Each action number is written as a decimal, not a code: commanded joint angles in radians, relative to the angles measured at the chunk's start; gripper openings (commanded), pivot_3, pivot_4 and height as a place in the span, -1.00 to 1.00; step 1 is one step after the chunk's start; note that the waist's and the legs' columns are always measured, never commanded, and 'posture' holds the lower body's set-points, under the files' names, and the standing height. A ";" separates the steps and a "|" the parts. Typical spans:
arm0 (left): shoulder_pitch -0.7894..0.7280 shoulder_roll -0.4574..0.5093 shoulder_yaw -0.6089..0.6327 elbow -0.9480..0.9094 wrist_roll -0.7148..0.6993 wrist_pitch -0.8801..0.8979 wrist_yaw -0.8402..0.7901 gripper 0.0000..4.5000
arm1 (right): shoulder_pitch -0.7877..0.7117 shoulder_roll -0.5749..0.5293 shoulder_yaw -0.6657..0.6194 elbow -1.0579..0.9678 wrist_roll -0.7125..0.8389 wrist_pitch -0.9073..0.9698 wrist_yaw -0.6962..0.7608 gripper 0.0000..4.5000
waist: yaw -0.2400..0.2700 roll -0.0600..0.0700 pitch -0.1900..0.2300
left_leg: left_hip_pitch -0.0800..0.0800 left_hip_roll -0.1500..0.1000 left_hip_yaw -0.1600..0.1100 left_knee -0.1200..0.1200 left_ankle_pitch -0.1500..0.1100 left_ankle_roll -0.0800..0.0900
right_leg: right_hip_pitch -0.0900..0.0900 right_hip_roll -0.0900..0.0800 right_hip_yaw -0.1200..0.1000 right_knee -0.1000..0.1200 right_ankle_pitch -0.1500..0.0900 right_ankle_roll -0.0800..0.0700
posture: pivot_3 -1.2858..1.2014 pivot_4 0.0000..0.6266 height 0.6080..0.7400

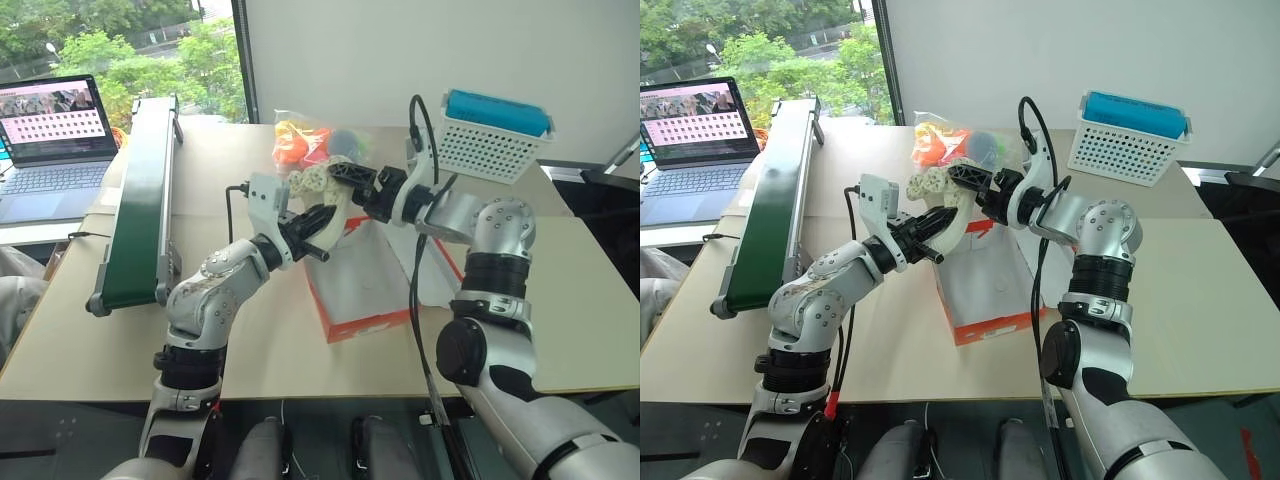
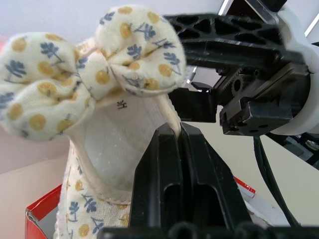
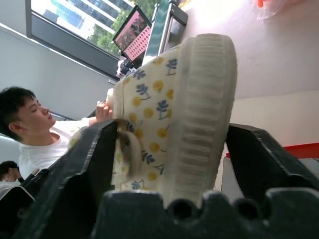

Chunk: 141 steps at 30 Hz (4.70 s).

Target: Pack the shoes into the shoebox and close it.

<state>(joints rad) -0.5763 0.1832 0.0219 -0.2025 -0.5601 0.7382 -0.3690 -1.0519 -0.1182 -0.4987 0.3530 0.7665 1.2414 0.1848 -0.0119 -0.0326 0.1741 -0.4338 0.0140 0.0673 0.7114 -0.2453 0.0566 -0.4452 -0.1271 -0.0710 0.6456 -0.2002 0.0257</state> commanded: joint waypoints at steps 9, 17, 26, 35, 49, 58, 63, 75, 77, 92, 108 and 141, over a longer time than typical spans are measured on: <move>0.003 0.023 -0.059 -0.029 0.075 -0.041 -0.004 -1.00 | 0.007 0.084 -0.042 -0.151 0.091 -0.009 -0.066 -0.58 | -0.001 0.000 0.000 | -0.001 0.000 0.000 0.000 0.000 0.000 | -0.001 0.000 0.000 0.000 0.000 0.000 | 0.03 -0.52 0.38; 0.008 0.032 -0.071 -0.035 0.116 -0.083 -0.012 0.04 | 0.027 0.126 -0.083 -0.201 0.095 -0.066 -0.154 -0.59 | 0.000 0.001 0.000 | -0.006 0.000 0.001 0.000 0.000 -0.001 | -0.008 0.000 0.002 0.002 0.000 0.000 | 0.03 -0.52 0.38; 0.055 0.060 -0.008 -0.068 0.106 -0.074 0.012 0.04 | -0.001 -0.086 -0.021 -0.158 -0.015 -0.150 -0.137 -0.59 | 0.000 0.001 0.000 | -0.008 0.000 0.002 0.000 0.001 0.000 | -0.011 0.000 0.003 0.002 0.000 0.000 | 0.03 -0.52 0.38; 0.207 0.257 -0.066 -0.190 0.091 -0.089 -0.213 0.04 | -0.057 -0.310 0.251 -0.086 -0.068 0.013 0.093 -0.59 | -0.016 0.004 0.003 | -0.008 0.001 0.003 0.000 0.001 0.000 | -0.012 0.002 0.004 0.002 0.000 0.000 | 0.03 -0.52 0.38; 0.299 0.454 -0.068 -0.143 0.134 -0.183 -0.403 0.04 | -0.074 -0.474 0.802 0.015 -0.352 -0.085 0.485 -0.59 | 0.003 0.007 0.005 | -0.010 0.000 0.003 0.001 0.000 0.001 | -0.012 0.001 0.004 0.000 0.000 0.000 | 0.03 -0.52 0.38; 0.308 0.427 -0.069 -0.167 0.142 -0.180 -0.369 0.04 | -0.068 -0.414 0.927 0.219 -0.528 -0.218 0.586 -0.59 | -0.001 0.007 0.004 | -0.009 0.001 0.003 0.001 0.000 0.001 | -0.012 0.001 0.004 0.001 0.000 0.000 | 0.03 -0.52 0.38; 0.313 0.424 -0.061 -0.174 0.145 -0.180 -0.361 0.06 | -0.073 -0.359 0.856 0.312 -0.556 -0.262 0.570 0.18 | 0.001 0.007 0.004 | -0.008 0.001 0.003 0.001 0.000 0.000 | -0.011 0.001 0.004 0.001 0.000 0.000 | 0.03 -0.52 0.38; 0.289 0.411 -0.041 -0.120 0.183 -0.210 -0.331 0.06 | -0.130 -0.357 0.736 0.113 -0.569 -0.181 0.508 0.99 | 0.000 0.007 0.005 | -0.008 0.001 0.003 0.001 0.001 -0.001 | -0.012 0.001 0.004 0.002 0.001 0.000 | 0.03 -0.52 0.38; 0.279 0.405 -0.040 -0.110 0.185 -0.213 -0.327 0.06 | -0.126 -0.360 0.720 0.040 -0.569 -0.153 0.490 0.99 | 0.000 0.007 0.005 | -0.008 0.001 0.003 0.001 0.001 -0.001 | -0.012 0.001 0.003 0.002 0.000 0.000 | 0.03 -0.52 0.38; 0.063 0.198 0.265 0.261 0.360 -0.296 0.302 0.06 | 0.373 -0.411 0.638 -0.694 -0.528 -0.521 0.502 0.99 | 0.010 0.006 0.004 | -0.009 0.000 0.002 0.002 0.001 0.000 | -0.011 0.000 0.003 0.002 0.001 0.001 | 0.03 -0.52 0.38; 0.081 0.184 0.311 0.311 0.423 -0.300 0.440 0.99 | 0.657 -0.339 0.670 -0.806 -0.461 -0.576 0.504 1.00 | 0.018 0.002 0.002 | -0.008 0.000 0.002 0.003 0.001 -0.001 | -0.010 0.000 0.002 0.002 0.002 0.001 | 0.03 -0.52 0.38; 0.092 0.167 0.243 0.308 0.464 -0.301 0.431 0.99 | 0.699 -0.282 0.703 -0.793 -0.508 -0.528 0.348 1.00 | 0.023 0.000 0.000 | -0.007 0.000 0.002 0.004 0.001 -0.001 | -0.010 0.000 0.002 0.002 0.002 0.000 | 0.03 -0.52 0.38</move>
<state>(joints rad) -0.4727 0.3446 0.2611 0.1394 -0.1066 0.4588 0.0636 -0.3463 -0.4033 0.2152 -0.4221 0.2574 0.7119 0.5388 0.0106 -0.0322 0.1744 -0.4411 0.0139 0.0694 0.7149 -0.2443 0.0555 -0.4550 -0.1272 -0.0687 0.6478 -0.1982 0.0261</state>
